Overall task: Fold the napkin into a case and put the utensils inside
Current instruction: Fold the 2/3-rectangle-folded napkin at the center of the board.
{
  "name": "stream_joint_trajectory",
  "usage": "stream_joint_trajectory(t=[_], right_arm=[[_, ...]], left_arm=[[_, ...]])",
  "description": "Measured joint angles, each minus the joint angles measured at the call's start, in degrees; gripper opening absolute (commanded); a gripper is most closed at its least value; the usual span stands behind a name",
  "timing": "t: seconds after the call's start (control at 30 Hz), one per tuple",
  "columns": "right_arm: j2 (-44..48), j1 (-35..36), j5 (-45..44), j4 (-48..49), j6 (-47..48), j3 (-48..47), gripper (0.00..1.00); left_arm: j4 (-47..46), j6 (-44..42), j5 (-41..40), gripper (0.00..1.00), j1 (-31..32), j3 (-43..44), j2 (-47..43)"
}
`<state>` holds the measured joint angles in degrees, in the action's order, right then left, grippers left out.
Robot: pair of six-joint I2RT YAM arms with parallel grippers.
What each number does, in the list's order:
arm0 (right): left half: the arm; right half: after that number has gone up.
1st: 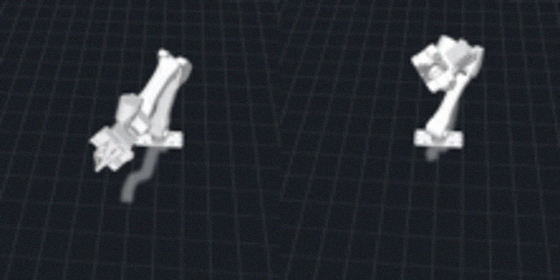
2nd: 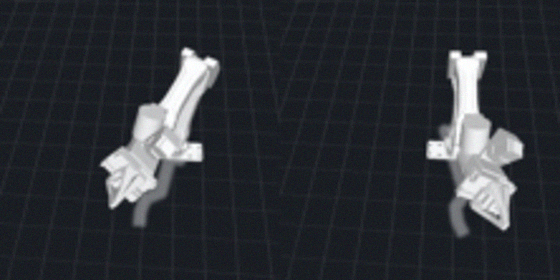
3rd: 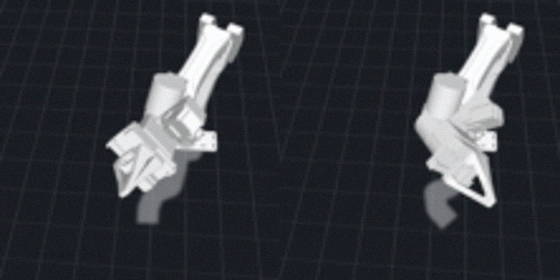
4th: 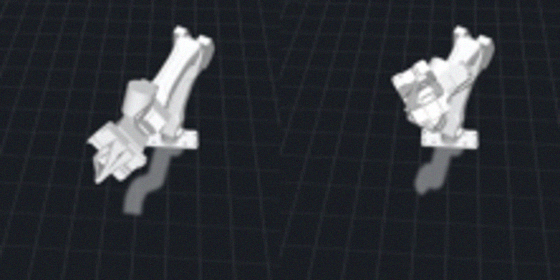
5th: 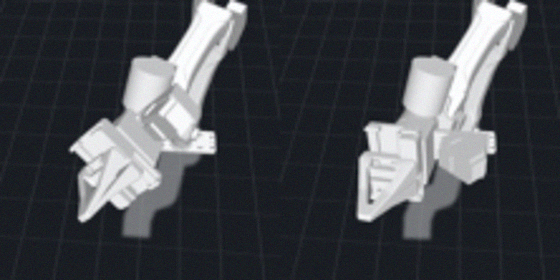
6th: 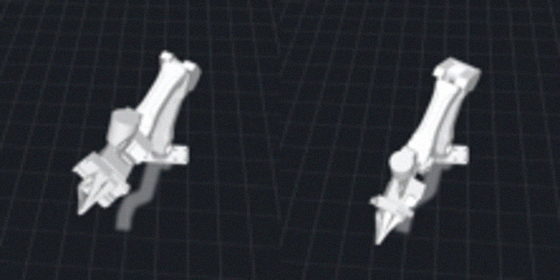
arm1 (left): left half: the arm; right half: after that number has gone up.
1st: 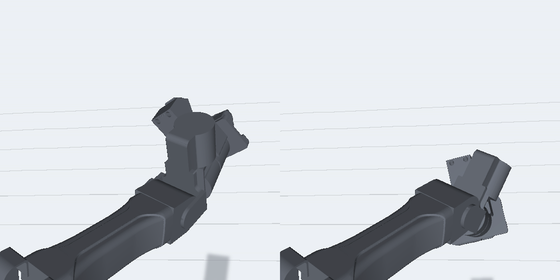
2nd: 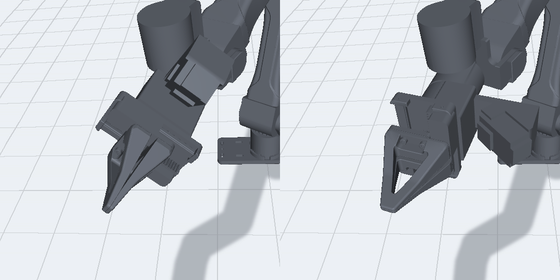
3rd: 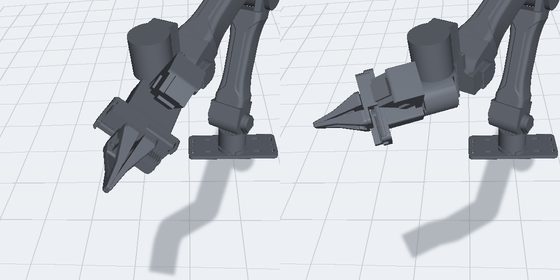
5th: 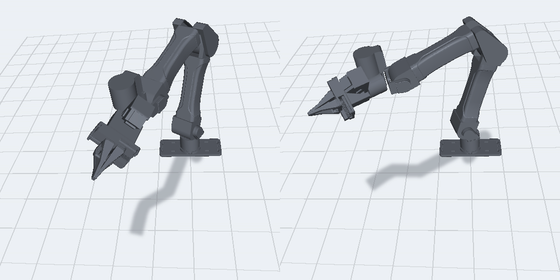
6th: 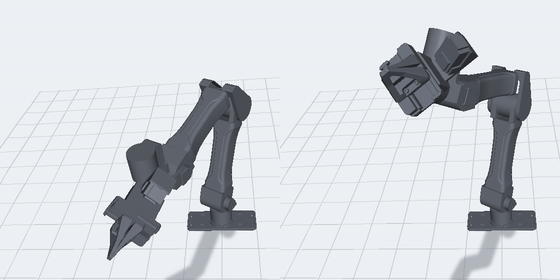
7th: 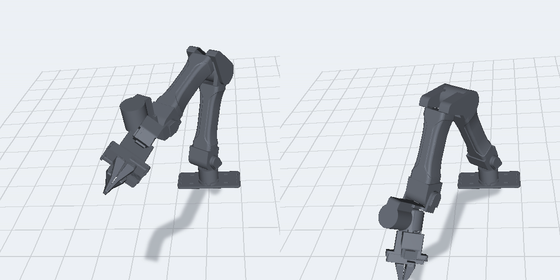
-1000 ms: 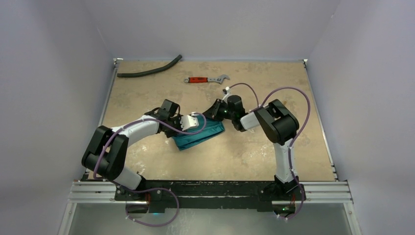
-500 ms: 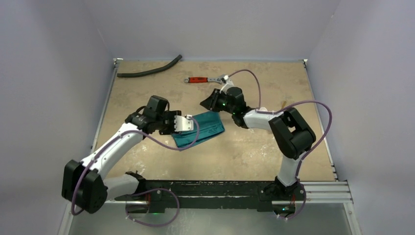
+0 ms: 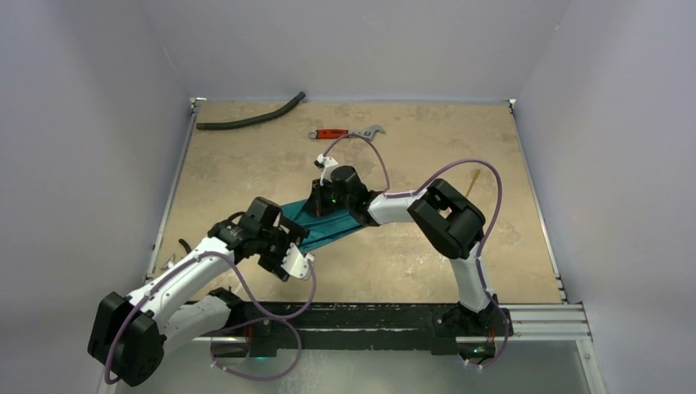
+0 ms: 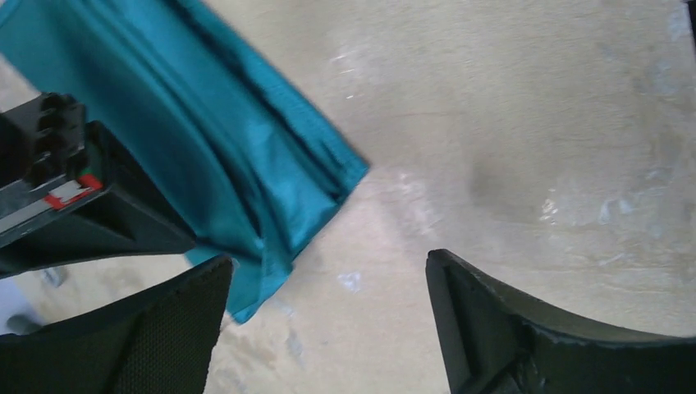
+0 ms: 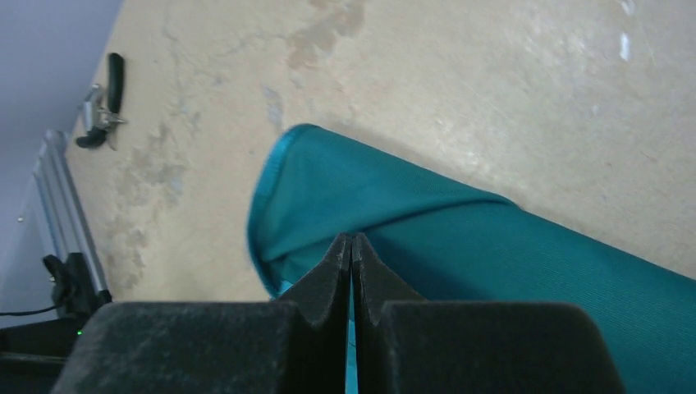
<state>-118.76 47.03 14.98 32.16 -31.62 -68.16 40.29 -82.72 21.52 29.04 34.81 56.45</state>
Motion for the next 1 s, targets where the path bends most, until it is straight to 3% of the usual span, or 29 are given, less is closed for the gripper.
stream_joint_trajectory(t=[0.2,0.5,0.8,1.0], right_arm=[[-0.9,-0.7,-0.1,0.5,0.4,2.3,0.0],[-0.9,-0.9,-0.1,6.9,-1.0,7.3,0.0],[-0.9,-0.9,-0.4,12.2,-3.0,10.4,0.0],[-0.9,-0.9,-0.4,13.4,-4.0,11.1,0.0]], left_arm=[[-3.8,-2.7,0.2,0.93,3.1,-3.3,4.8],[-12.6,-5.5,-0.8,0.6,4.6,-5.5,9.9],[-20.0,-4.9,-3.5,0.48,4.8,-5.5,13.9],[-24.5,-5.0,-5.5,0.33,5.2,-5.7,16.4]])
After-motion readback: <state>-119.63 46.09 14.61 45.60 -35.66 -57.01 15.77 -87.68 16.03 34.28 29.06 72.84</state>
